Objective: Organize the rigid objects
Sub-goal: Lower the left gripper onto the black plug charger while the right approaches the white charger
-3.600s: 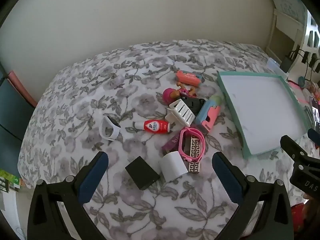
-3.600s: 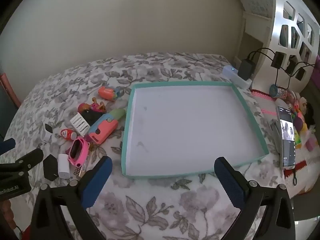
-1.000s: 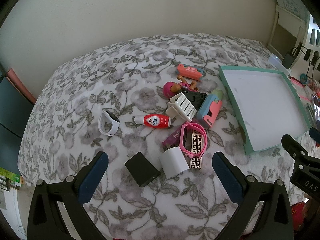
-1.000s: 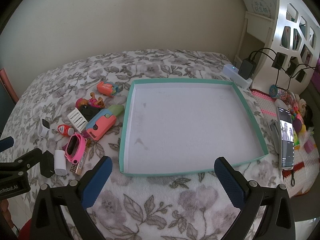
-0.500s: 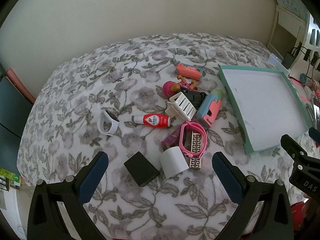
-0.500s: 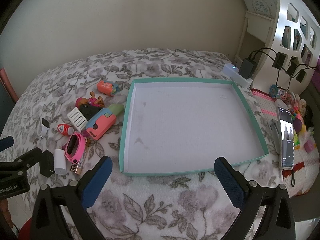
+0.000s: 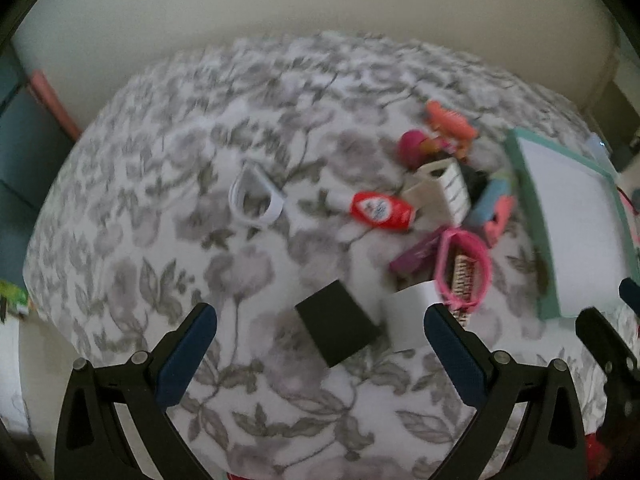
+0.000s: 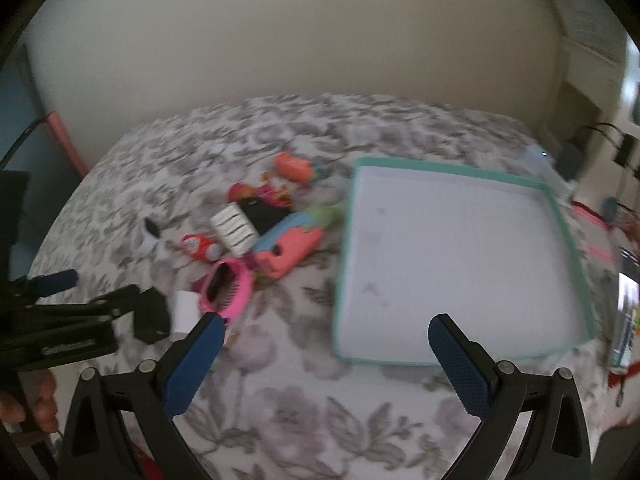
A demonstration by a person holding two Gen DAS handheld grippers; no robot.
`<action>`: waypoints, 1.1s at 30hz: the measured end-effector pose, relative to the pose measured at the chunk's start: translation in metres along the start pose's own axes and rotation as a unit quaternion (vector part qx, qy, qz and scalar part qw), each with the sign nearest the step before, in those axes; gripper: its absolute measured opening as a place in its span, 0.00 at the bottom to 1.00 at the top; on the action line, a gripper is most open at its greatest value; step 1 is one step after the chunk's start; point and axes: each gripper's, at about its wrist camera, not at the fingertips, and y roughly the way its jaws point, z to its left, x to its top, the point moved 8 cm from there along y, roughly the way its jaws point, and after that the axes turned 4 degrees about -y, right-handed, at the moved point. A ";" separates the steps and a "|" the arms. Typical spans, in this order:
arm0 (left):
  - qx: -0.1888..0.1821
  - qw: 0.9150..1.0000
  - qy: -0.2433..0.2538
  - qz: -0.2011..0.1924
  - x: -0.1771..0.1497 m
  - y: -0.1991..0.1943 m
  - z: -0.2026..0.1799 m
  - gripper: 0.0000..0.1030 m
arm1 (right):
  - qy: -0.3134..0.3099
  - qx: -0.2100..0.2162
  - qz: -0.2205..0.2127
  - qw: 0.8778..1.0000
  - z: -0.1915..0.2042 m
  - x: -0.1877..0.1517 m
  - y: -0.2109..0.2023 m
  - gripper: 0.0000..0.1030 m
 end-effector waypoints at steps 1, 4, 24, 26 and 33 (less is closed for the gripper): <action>0.001 1.000 -0.005 0.009 -0.002 0.006 0.003 1.00 | -0.006 0.003 0.004 1.000 0.006 0.001 0.003 1.00; 0.001 0.999 -0.013 0.030 -0.009 0.021 0.006 1.00 | -0.028 0.017 0.019 0.999 0.024 0.001 0.013 1.00; -0.047 0.996 -0.023 0.070 -0.016 0.055 0.000 0.71 | -0.011 0.054 0.067 0.996 0.048 0.005 0.058 0.96; -0.054 0.996 -0.024 0.073 -0.019 0.057 -0.001 0.64 | -0.013 0.060 0.070 0.996 0.052 0.004 0.059 0.94; -0.064 0.994 -0.039 0.080 -0.027 0.064 0.010 0.43 | -0.019 0.085 0.075 0.993 0.067 0.002 0.060 0.85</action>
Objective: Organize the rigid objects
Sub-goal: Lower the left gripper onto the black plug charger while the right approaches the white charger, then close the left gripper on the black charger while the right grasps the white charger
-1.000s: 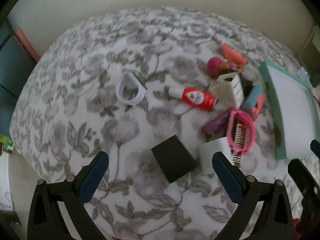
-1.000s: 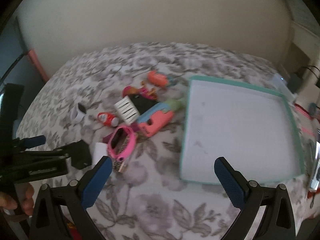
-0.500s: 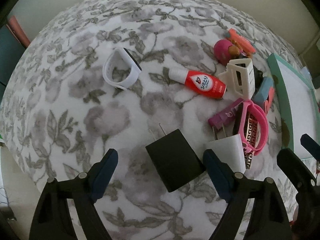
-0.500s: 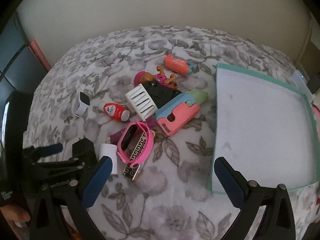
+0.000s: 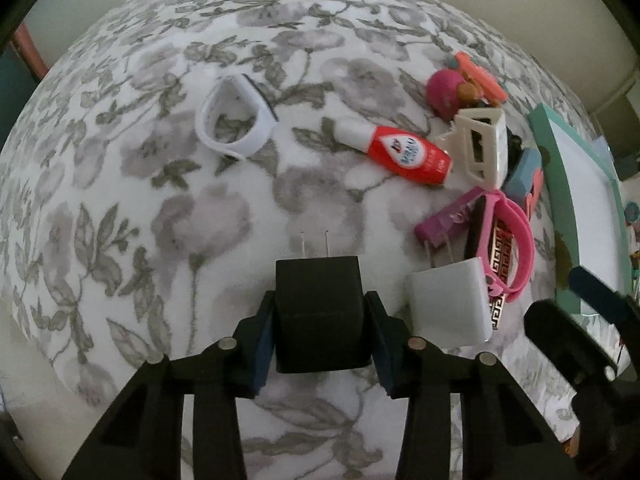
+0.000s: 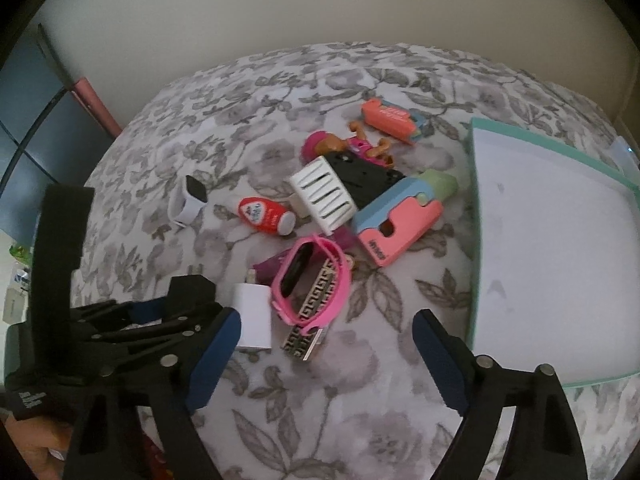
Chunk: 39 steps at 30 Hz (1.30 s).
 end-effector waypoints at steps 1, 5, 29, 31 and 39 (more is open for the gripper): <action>0.001 1.000 -0.003 -0.001 0.000 0.000 0.004 0.43 | -0.002 0.006 0.003 1.000 0.003 0.000 0.001 0.83; 0.001 1.000 -0.014 -0.004 0.000 0.002 0.018 0.43 | -0.015 0.019 0.012 1.000 0.018 -0.002 0.008 0.80; -0.041 0.999 -0.023 -0.021 -0.005 -0.004 0.047 0.43 | -0.056 0.051 0.052 0.996 0.058 -0.003 0.040 0.44; -0.041 0.999 -0.022 -0.023 -0.004 -0.004 0.047 0.43 | -0.058 0.049 0.057 0.995 0.060 -0.002 0.046 0.39; -0.040 0.998 -0.018 -0.033 -0.002 -0.004 0.048 0.42 | -0.037 0.067 0.064 0.995 0.060 -0.004 0.059 0.31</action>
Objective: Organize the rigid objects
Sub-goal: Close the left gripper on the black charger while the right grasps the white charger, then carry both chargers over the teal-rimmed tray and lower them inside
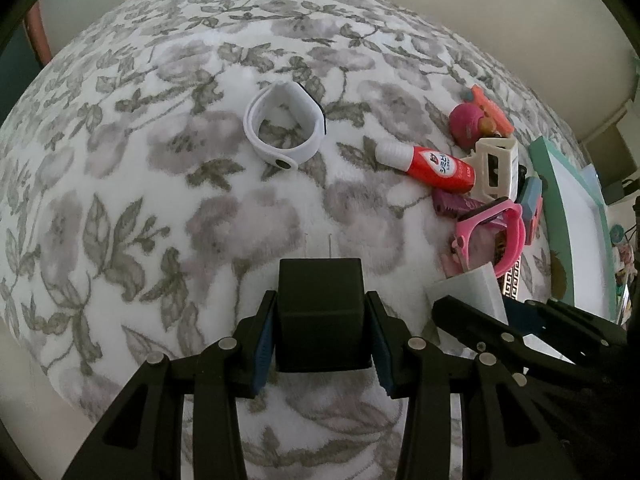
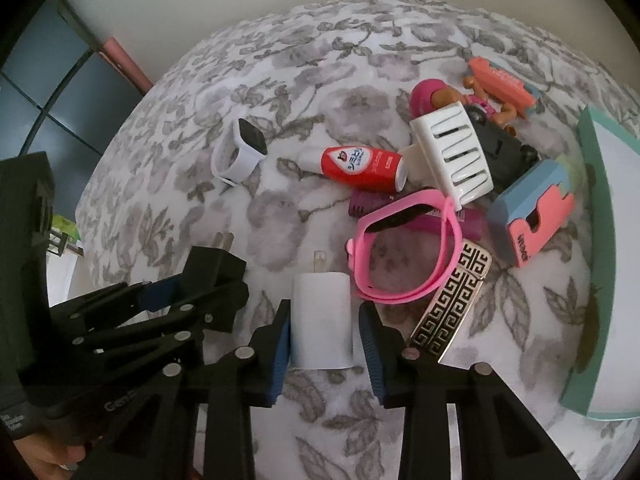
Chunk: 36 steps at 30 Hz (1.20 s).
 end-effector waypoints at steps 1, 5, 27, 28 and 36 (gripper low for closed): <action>0.002 1.000 0.003 -0.001 0.000 0.000 0.000 0.42 | 0.000 -0.002 0.001 1.000 0.000 0.000 0.002 0.28; 0.005 1.000 0.005 -0.002 0.001 0.002 -0.004 0.42 | -0.006 -0.010 -0.001 1.000 0.001 0.000 0.001 0.28; 0.043 0.999 -0.019 0.025 0.018 -0.002 -0.030 0.42 | 0.026 0.019 -0.037 0.999 -0.023 -0.009 -0.050 0.28; 0.044 0.999 -0.019 0.023 0.021 -0.005 -0.034 0.42 | 0.030 0.022 -0.042 0.998 -0.026 -0.008 -0.055 0.28; 0.046 0.999 0.006 -0.007 0.056 -0.034 -0.086 0.42 | 0.064 0.028 -0.104 0.992 -0.055 0.006 -0.107 0.28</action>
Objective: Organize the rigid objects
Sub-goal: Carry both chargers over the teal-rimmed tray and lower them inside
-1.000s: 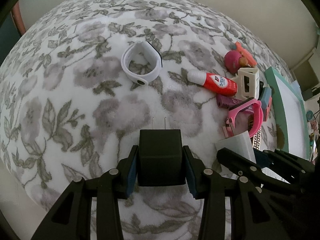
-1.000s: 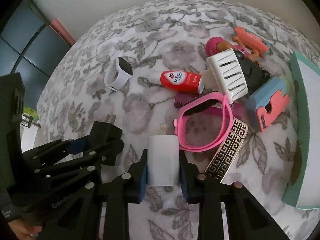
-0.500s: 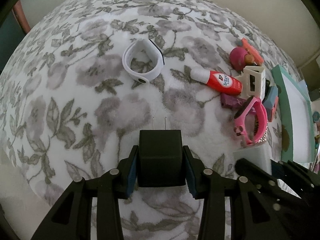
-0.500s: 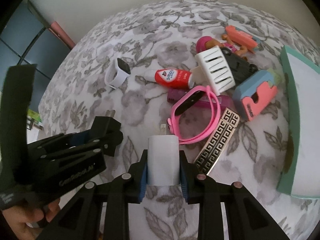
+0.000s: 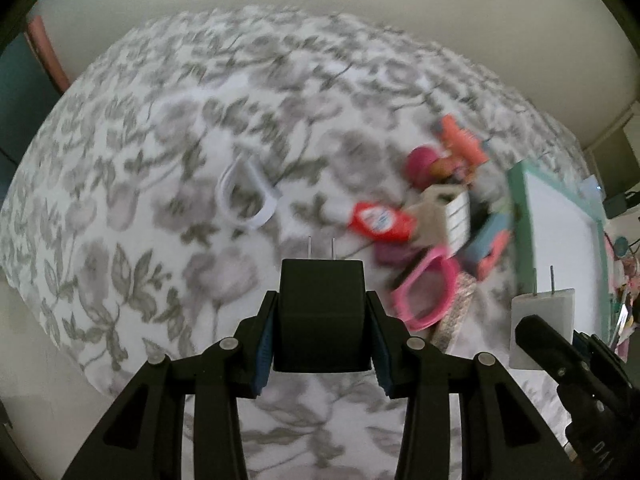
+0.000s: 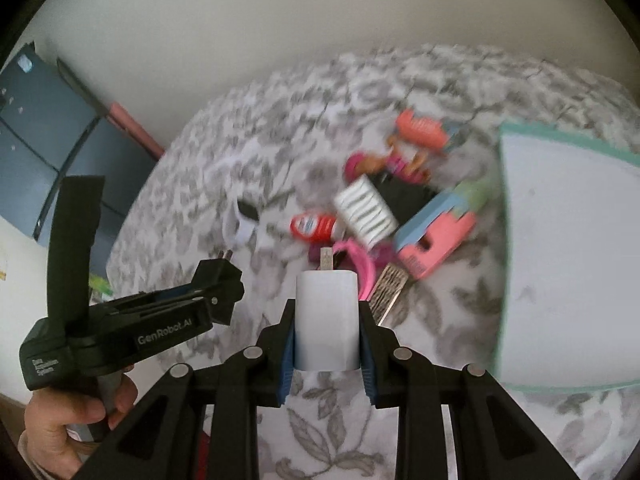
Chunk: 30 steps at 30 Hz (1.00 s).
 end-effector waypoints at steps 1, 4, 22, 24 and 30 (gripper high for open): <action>0.000 1.000 0.005 -0.004 0.004 -0.004 -0.006 0.42 | 0.005 -0.001 -0.009 1.000 -0.004 0.005 -0.006 0.28; -0.002 1.000 0.020 -0.012 0.013 -0.010 -0.030 0.42 | 0.008 -0.024 -0.031 0.999 -0.021 0.016 -0.023 0.28; -0.034 0.996 0.078 0.000 0.026 0.002 -0.158 0.42 | 0.048 -0.154 -0.065 0.985 -0.136 0.052 -0.060 0.28; -0.036 0.996 0.082 0.003 0.026 0.007 -0.168 0.42 | 0.058 -0.168 -0.063 0.982 -0.152 0.052 -0.061 0.28; -0.051 0.994 0.099 0.011 0.027 0.022 -0.209 0.42 | 0.097 -0.190 -0.067 0.975 -0.195 0.054 -0.069 0.28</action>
